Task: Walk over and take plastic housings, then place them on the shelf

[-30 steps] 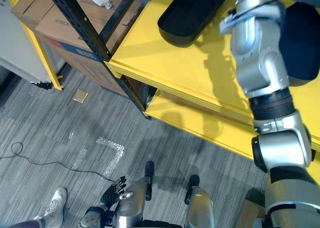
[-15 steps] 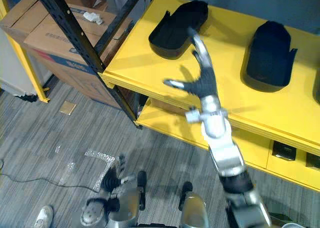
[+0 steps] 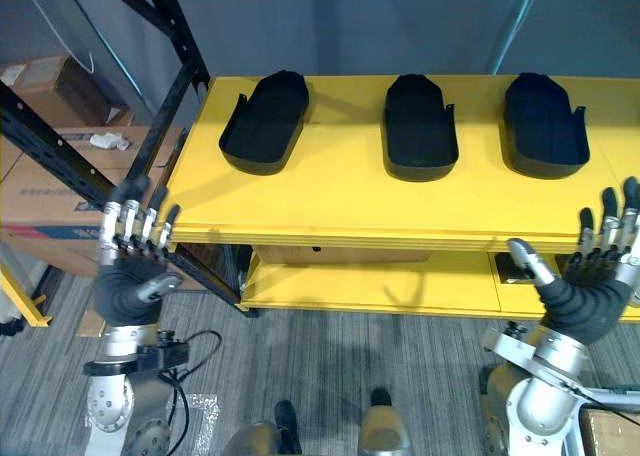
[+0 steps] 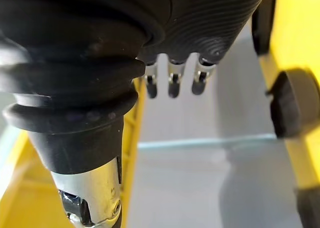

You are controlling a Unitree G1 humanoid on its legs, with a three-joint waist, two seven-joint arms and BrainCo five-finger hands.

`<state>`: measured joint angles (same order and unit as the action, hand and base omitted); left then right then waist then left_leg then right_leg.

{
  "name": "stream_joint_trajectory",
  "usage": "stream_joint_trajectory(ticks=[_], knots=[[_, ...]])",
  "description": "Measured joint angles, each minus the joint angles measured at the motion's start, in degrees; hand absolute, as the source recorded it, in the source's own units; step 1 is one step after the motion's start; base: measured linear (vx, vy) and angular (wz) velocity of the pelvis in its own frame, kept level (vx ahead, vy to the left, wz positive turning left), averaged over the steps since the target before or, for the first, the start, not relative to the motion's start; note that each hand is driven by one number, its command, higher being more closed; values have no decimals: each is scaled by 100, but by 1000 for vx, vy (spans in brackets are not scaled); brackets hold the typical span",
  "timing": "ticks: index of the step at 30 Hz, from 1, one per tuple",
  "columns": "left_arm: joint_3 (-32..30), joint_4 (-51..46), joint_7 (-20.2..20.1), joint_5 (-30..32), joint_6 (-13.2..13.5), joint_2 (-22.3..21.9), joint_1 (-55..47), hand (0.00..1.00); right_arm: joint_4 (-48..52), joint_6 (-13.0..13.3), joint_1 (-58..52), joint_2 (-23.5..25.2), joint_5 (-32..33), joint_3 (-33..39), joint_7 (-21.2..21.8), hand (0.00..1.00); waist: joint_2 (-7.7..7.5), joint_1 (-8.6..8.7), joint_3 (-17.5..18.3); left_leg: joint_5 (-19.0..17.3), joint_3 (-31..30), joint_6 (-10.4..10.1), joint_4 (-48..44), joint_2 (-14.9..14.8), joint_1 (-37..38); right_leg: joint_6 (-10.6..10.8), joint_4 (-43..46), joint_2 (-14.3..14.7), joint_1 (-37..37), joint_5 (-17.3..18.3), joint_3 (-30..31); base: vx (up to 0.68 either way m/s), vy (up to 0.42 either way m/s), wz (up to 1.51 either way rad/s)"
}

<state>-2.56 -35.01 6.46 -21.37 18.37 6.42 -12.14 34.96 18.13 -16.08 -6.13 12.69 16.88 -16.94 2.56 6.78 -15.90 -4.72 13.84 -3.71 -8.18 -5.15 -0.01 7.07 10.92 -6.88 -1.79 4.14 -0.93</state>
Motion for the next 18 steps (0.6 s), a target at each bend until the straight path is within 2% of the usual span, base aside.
stream_joint_trajectory(ticks=[4,5,6,7,8,10,12,15,18], knots=[[-186,162,616,241,-271,83,493,0,-28,-55,39,-19,-50,-32,213,0,76,43,54,-3,118,7,0,2,11,15,-6,4,-57,-18,113,-29,2,-14],[-220,498,900,474,-403,233,769,0,-55,-55,98,-69,-69,-40,282,0,80,47,54,-3,175,7,-1,0,5,14,31,7,-130,-19,170,-36,-3,-17],[-298,774,1001,575,-453,316,935,0,-79,-55,157,-118,-89,-41,320,0,84,49,51,-3,212,7,-2,-2,1,13,54,9,-158,-20,219,-39,7,-31],[-497,1503,1288,775,-525,499,1324,0,-174,-52,320,-284,-177,-30,317,0,87,67,41,-3,277,7,-9,-4,-8,11,115,10,-249,-22,319,-39,5,-29],[-722,2292,1602,886,-603,659,1742,0,-295,-46,480,-478,-83,49,310,0,70,166,1,-4,337,7,-22,5,-16,12,173,10,-313,-23,372,-39,8,-34],[-1060,3213,1918,878,-628,820,2185,0,-459,-26,642,-673,150,277,310,0,39,258,-59,-8,437,14,-23,10,-19,9,235,10,-418,-21,496,-29,11,-28],[-1478,4399,2384,862,-606,1180,2773,0,-552,143,731,-823,514,745,326,0,34,433,-287,-18,581,29,-29,35,-41,9,311,7,-547,-21,652,-26,18,-30],[-1775,5298,2710,766,-608,1622,3179,0,-580,218,684,-899,739,891,563,0,55,658,-513,-21,784,39,-28,62,-134,79,401,9,-807,-64,884,3,21,-32],[-1774,6185,2801,346,-606,1924,3779,0,-651,220,548,-902,792,790,838,0,119,762,-765,-19,874,44,-28,77,-164,93,528,13,-924,-74,977,32,14,-16]])
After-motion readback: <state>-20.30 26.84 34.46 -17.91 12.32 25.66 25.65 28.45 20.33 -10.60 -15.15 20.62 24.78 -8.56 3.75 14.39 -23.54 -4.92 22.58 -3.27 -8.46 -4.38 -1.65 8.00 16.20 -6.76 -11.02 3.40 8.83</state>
